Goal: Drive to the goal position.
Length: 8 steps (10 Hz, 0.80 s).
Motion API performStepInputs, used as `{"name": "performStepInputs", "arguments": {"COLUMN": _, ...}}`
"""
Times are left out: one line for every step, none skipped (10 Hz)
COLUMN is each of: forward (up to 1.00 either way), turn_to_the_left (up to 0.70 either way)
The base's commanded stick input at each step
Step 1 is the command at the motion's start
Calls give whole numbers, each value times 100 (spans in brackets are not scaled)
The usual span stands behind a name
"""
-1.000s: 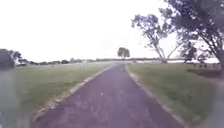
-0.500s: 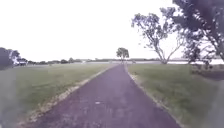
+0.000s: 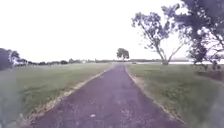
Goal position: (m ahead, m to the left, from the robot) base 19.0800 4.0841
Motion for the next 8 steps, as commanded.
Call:
{"name": "performStepInputs", "arguments": {"forward": 70, "turn_to_the_left": 0}}
{"name": "performStepInputs", "arguments": {"forward": 70, "turn_to_the_left": 0}}
{"name": "performStepInputs", "arguments": {"forward": 70, "turn_to_the_left": 0}}
{"name": "performStepInputs", "arguments": {"forward": 70, "turn_to_the_left": 0}}
{"name": "performStepInputs", "arguments": {"forward": 70, "turn_to_the_left": 0}}
{"name": "performStepInputs", "arguments": {"forward": 70, "turn_to_the_left": 0}}
{"name": "performStepInputs", "arguments": {"forward": 70, "turn_to_the_left": 0}}
{"name": "performStepInputs", "arguments": {"forward": 70, "turn_to_the_left": 0}}
